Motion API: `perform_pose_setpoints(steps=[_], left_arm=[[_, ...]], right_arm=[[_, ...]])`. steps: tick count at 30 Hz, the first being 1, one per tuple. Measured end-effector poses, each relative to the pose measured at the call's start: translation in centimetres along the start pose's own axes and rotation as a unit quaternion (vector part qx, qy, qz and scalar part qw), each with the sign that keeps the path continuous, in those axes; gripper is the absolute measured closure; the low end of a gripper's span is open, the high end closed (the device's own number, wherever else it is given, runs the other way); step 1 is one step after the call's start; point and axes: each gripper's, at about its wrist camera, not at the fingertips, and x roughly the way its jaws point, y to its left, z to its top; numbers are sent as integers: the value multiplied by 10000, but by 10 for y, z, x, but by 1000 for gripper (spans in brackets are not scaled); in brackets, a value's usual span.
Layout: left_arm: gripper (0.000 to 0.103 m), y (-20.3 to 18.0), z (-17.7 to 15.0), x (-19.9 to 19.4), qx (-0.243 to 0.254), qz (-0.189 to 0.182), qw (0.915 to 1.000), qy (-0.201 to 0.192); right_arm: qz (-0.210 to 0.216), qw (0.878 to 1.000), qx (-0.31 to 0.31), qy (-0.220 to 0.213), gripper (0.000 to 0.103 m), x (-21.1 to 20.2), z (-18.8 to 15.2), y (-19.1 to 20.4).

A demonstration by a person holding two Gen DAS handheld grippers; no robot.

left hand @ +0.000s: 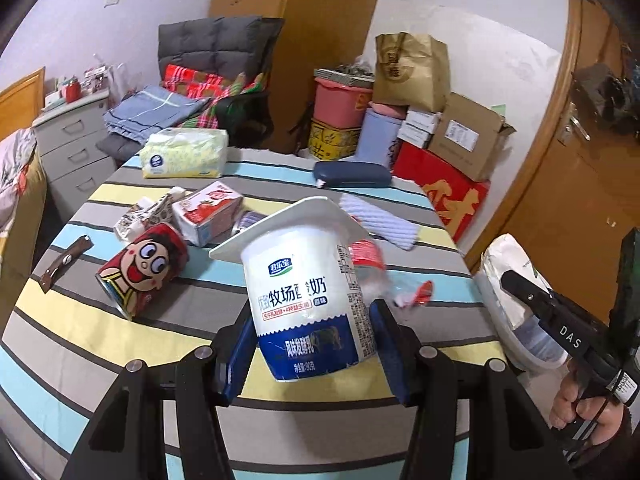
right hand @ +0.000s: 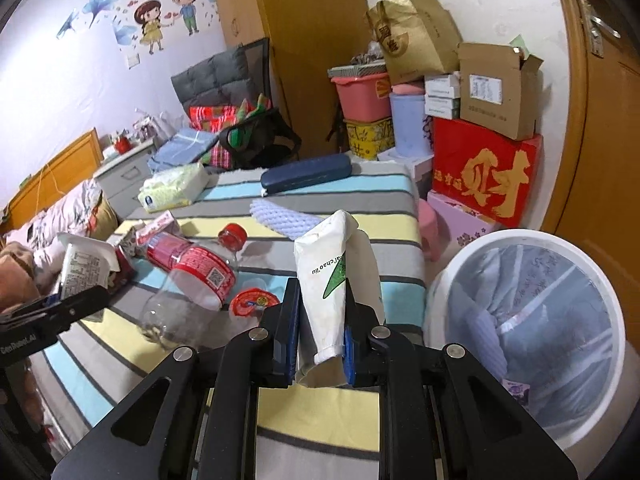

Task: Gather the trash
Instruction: 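Carry the paper bag and yogurt cup to the bin and release them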

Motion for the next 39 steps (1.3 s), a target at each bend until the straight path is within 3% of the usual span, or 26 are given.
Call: perform_pose_setpoints(steps=[10, 21, 39], left_arm=[[48, -57, -2, -11, 482, -385, 9981, -59], [47, -143, -3, -3, 1119, -945, 9892, 12], [47, -257, -15, 63, 1870, -1613, 9663, 726]], right_arm=[[-299, 9989, 198, -315, 85, -35, -4, -21], [-791, 9941, 472, -567, 85, -66, -11, -63], [-1267, 9884, 830, -69, 85, -59, -31, -127]])
